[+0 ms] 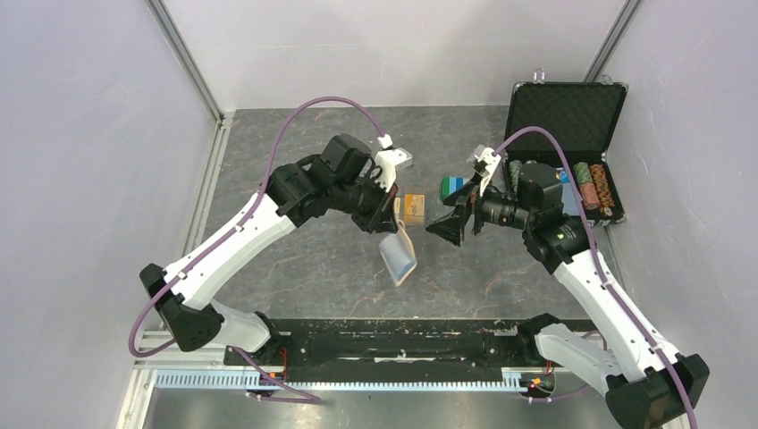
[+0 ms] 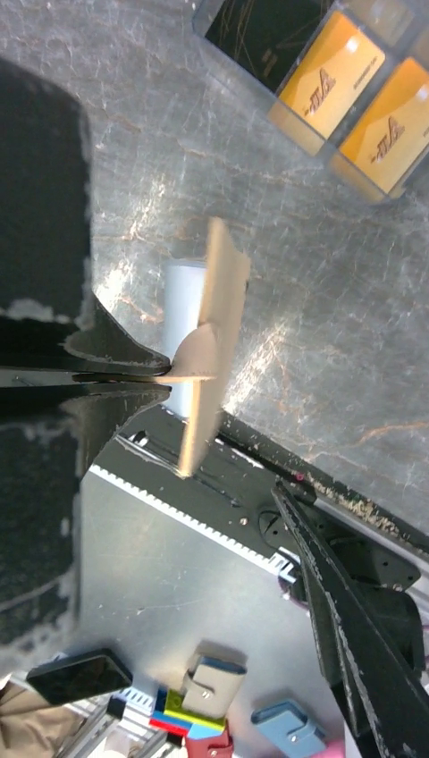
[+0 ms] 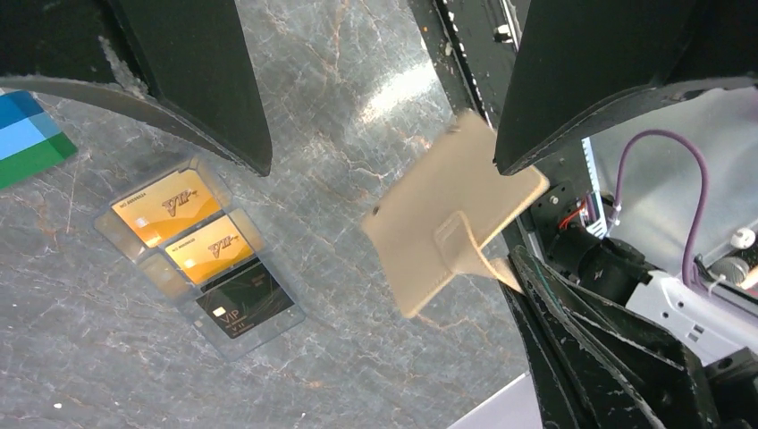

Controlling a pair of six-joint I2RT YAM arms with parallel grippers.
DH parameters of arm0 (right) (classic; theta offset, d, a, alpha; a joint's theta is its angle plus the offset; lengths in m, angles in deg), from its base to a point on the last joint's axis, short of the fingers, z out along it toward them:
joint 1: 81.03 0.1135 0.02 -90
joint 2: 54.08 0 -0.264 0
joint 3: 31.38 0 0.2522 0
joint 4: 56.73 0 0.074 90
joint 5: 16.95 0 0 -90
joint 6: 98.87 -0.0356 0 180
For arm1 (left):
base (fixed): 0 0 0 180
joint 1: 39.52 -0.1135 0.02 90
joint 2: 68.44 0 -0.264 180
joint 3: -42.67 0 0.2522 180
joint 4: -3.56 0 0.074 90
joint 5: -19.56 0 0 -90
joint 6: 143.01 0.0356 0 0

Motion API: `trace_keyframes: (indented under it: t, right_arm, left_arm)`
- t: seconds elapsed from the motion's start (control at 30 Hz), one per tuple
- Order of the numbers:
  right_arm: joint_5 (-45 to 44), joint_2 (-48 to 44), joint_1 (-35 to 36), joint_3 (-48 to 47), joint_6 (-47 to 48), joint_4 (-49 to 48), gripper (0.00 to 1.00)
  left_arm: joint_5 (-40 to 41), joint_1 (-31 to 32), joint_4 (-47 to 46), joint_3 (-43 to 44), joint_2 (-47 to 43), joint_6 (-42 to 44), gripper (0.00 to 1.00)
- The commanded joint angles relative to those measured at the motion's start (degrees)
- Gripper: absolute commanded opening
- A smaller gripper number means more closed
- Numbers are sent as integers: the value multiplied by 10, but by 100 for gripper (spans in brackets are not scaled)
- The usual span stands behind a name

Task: Put the credit cards into the card holder
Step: Open the card holder at the center of the board.

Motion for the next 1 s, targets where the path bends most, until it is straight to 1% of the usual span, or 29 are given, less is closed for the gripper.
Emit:
trace_keyframes:
  t: [0.0,0.17,0.3,0.43,0.57,0.67,0.77,0.83,0.93,0.97]
  right_arm:
    - [52,2,1,-24,39,12,98]
    - [117,-1,2,-1,-2,-40,98]
    - [134,-11,3,8,-30,-65,98]
    - [126,-17,12,28,-50,-82,97]
    - [96,-20,30,48,-46,-83,97]
    - [92,-18,47,71,-79,-133,95]
    - [52,-11,75,72,-77,-138,93]
    - [4,-4,89,71,-70,-127,89]
    - [-107,-4,105,74,-65,-100,85]
    - [-131,-5,108,76,-62,-97,81]
  left_arm:
    - [-62,2,14,34,0,26,2]
    - [-59,3,14,31,5,16,2]
    - [-48,3,15,39,13,-4,2]
    - [-23,3,15,54,30,-43,2]
    - [-38,3,14,69,47,-71,2]
    - [-40,3,14,73,58,-87,2]
    - [-39,2,15,76,67,-105,2]
    - [-37,3,15,76,71,-116,2]
    - [-35,3,12,74,73,-130,2]
    - [-37,3,9,73,73,-133,2]
